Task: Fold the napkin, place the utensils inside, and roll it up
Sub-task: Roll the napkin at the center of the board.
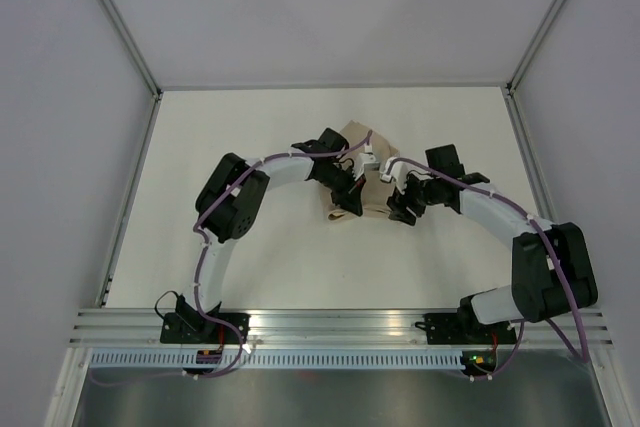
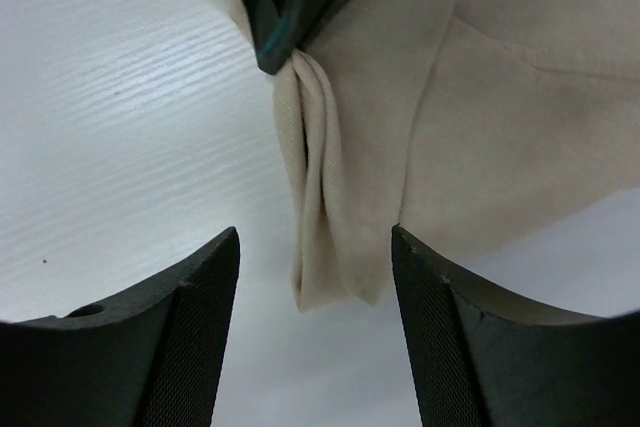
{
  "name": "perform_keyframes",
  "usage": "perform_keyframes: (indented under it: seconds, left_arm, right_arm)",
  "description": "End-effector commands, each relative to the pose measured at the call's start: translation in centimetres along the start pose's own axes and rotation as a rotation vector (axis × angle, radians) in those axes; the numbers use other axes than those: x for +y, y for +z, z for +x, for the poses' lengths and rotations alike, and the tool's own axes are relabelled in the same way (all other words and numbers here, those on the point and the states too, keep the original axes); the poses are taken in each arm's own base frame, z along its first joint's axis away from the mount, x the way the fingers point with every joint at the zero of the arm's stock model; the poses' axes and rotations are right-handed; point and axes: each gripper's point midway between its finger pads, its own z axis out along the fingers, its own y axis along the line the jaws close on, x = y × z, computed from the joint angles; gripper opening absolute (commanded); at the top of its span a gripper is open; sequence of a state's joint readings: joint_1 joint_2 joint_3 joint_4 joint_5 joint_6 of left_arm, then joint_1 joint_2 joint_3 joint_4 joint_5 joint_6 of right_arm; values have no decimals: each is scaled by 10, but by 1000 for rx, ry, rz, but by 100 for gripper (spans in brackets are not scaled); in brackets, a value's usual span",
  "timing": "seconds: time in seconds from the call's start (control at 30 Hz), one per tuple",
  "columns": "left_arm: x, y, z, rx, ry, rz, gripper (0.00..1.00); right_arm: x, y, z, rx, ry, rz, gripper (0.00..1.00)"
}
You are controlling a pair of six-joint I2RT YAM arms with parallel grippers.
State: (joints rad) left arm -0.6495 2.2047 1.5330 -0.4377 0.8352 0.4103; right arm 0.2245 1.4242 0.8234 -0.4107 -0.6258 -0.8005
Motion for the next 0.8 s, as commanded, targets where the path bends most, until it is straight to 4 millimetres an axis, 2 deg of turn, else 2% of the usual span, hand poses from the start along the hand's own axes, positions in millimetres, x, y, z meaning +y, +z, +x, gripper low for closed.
perform_keyframes:
  seconds: [0.0,0.07,0.27,0.53,0.63,0.67,0.73,0.77]
  left_arm:
    - [-8,5,23,43,-145,91,2]
    - [-6,6,27,42,-164,103,2]
    - [-8,3,27,37,-190,130,2]
    - [-8,3,27,44,-199,143,2]
    - [-8,3,26,45,-202,145,2]
    - [-8,3,26,45,-202,147,2]
    - [-8,3,25,43,-201,147,2]
    - [-8,3,26,46,-203,149,2]
  right_arm:
    - [-2,17,-24,-49,-196,46,68]
    - [2,28,-28,-52,-243,55,70]
    - [-1,51,-31,-17,-316,92,71]
    - [5,76,-21,42,-348,53,70]
    - [9,82,-18,58,-357,44,65]
    - [11,83,-18,65,-367,42,59]
    - [13,85,-15,78,-373,40,53]
    - [14,85,-16,84,-386,37,47]
